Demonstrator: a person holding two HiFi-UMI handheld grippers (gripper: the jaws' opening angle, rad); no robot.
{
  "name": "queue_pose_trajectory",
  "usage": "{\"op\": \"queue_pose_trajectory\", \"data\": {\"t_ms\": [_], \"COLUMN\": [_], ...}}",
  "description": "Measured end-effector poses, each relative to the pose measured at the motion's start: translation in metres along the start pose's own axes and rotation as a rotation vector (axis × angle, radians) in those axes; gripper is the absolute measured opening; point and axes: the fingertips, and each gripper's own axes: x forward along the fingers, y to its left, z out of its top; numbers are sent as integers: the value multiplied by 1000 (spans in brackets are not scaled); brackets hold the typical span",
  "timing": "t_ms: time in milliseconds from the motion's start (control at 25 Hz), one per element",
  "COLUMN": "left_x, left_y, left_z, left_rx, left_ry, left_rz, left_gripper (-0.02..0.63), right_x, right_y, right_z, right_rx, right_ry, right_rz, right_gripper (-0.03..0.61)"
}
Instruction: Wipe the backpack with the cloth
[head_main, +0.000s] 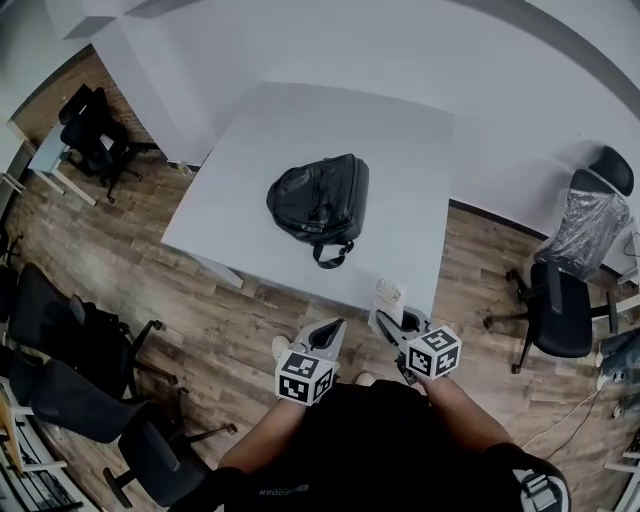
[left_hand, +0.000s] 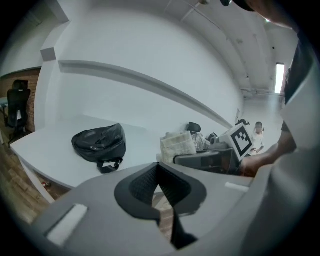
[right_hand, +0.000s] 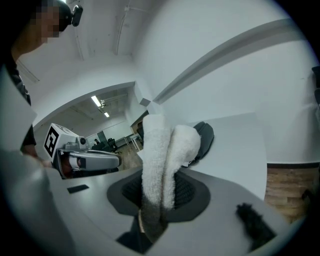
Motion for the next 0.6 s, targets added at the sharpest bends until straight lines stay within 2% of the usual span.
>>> {"op": "queue_pose_trajectory", "data": {"t_ms": [160,280,480,600], "left_x": [-4,-10,-25,-39], "left_y": [-13,-10,8,27], "left_z": [-4,5,21,24], "left_rx": [49,78,107,97], "left_ry": [46,44,36,43], "left_rz": [20,29,7,-10], "left_gripper": [6,6,6,6], "right_x": [-13,-12,0,9], "right_y": [13,27,48,62], "right_z": [-13,-15,-8,2], "right_rx": [17,5,-11,-11], "right_ry": [11,17,-6,-39], "right_rz": [16,37,23,-9], "right_gripper": [86,86,86,86]}}
